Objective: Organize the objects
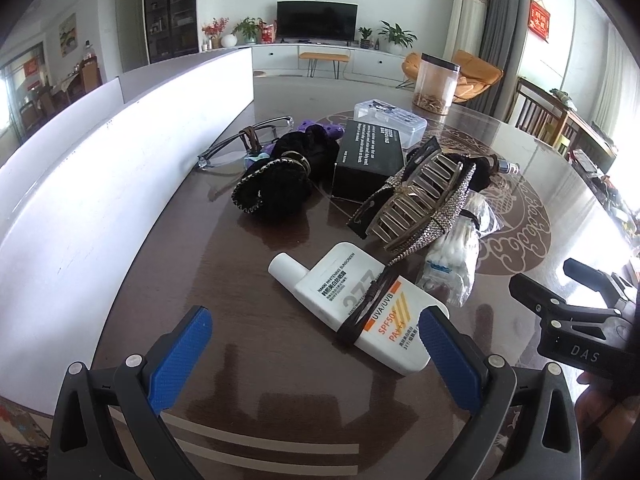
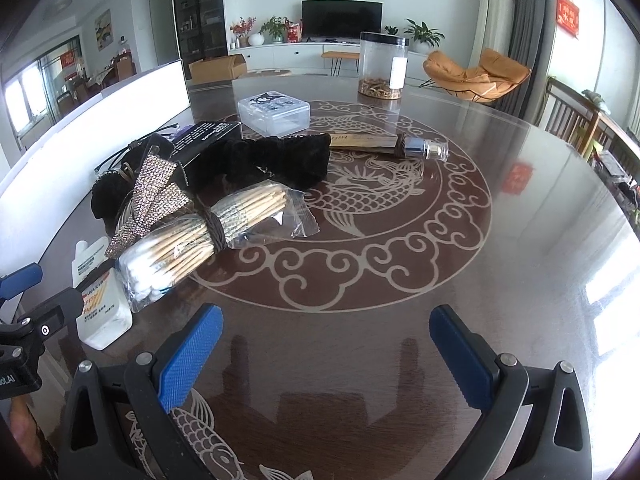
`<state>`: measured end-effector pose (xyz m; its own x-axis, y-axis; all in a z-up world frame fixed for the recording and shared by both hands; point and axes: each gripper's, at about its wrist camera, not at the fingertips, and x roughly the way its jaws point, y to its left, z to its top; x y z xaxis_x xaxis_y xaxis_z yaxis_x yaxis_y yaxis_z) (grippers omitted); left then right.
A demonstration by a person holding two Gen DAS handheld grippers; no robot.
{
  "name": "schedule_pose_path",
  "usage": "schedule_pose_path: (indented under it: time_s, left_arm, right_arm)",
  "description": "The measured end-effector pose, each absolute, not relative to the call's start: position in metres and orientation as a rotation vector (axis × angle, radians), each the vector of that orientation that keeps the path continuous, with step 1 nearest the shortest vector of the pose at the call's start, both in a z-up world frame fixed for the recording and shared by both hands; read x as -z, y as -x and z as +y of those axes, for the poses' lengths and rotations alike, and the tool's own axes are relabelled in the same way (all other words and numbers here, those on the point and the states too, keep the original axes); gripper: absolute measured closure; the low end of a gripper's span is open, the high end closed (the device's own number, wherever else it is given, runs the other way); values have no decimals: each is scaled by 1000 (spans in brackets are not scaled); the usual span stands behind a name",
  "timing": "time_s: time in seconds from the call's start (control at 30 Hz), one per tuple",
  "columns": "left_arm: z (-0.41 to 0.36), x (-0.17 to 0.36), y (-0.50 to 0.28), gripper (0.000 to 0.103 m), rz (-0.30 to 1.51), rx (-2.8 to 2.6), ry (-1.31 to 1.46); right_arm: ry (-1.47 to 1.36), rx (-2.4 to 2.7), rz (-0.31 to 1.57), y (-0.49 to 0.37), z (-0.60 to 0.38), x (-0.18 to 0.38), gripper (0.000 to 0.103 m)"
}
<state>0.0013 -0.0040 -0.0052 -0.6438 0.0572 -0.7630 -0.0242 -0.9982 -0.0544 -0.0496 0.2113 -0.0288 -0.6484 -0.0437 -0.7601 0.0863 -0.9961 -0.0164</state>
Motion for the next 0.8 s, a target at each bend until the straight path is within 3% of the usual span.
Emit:
schedule_pose_path:
  time_s: [0.8]
  left_arm:
    - [0,12,0,0,-13,-2801,1360]
  right_arm:
    - [-1319,2761,73,53,210,32,0]
